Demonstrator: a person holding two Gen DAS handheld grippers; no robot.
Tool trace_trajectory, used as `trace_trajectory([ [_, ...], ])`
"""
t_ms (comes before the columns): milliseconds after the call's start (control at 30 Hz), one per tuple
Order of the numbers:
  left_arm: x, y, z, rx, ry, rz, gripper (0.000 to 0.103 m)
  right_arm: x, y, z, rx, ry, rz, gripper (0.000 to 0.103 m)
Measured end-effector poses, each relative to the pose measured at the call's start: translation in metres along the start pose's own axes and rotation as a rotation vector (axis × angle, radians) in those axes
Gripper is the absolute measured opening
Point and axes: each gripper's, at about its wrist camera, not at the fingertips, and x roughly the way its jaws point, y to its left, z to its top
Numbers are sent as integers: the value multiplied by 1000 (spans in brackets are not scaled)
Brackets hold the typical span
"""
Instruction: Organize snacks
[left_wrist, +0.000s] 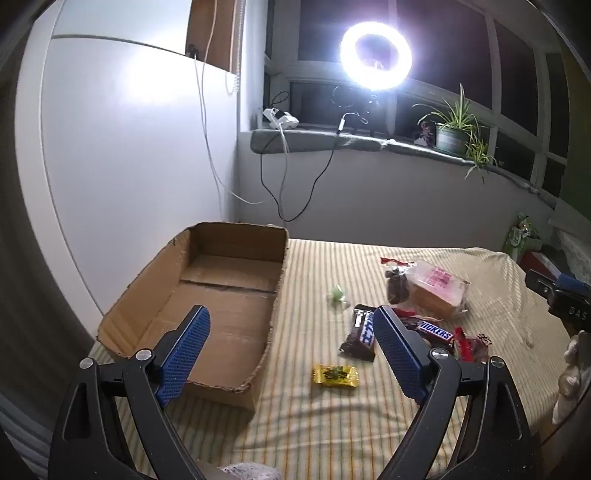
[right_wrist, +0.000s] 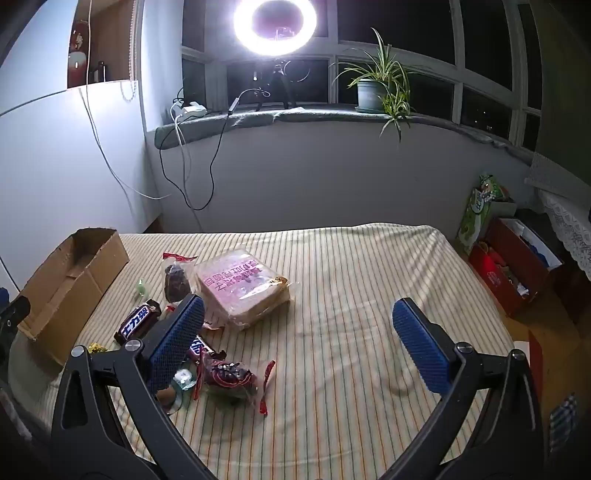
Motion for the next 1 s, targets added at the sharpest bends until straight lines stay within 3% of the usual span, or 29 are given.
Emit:
trace_trajectory([
  [1000, -6, 3, -2, -12, -17, 12, 90, -16, 4, -5, -10, -23, -25, 103],
])
